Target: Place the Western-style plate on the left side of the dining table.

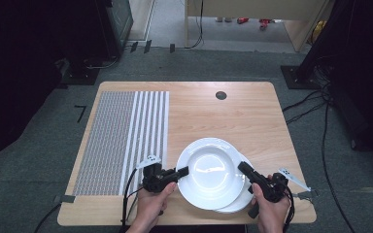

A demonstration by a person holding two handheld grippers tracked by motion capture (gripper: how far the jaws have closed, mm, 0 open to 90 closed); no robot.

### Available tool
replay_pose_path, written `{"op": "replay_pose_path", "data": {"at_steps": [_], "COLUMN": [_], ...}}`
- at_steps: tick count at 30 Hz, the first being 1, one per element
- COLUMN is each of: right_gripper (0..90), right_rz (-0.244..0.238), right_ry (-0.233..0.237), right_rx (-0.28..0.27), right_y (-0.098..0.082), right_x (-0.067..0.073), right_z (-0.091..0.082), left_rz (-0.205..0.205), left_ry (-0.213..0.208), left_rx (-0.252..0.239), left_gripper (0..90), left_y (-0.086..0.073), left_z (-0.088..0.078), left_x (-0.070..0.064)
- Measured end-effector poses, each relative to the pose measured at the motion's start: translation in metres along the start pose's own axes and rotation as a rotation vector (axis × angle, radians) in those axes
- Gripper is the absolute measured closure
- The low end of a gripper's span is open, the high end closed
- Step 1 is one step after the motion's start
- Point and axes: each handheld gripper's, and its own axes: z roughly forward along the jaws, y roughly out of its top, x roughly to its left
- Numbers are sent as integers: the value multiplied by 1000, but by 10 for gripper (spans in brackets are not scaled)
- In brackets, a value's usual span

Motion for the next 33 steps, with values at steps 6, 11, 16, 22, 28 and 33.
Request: {"op": "replay_pose_path", "data": {"at_steps": [6, 11, 16, 22, 28, 33], "right_gripper": [803, 802, 802, 802, 802, 803], "right_rz": [-8, -17, -22, -26, -32, -40], "right_ry": [8, 18, 22, 32, 46, 57], "right_rx": [-1, 0, -1, -1, 5, 15], "right_y": [1, 2, 3, 6, 8, 9], "right_x": [6, 14, 21, 33, 45, 54], "right_z": [3, 8, 15, 27, 42, 58], "left_rz": [6, 9, 11, 5, -4, -16], "left_ry": [-6, 2, 8, 17, 41, 60], "left_rx": [-5, -16, -25, -43, -72, -98], "left_gripper": [788, 788, 788, 789, 787, 787], "left_y": [6, 11, 16, 25, 33, 41], "left_z": [-7, -14, -21, -31, -44, -56], "left_x": [1, 3, 6, 12, 18, 26]}}
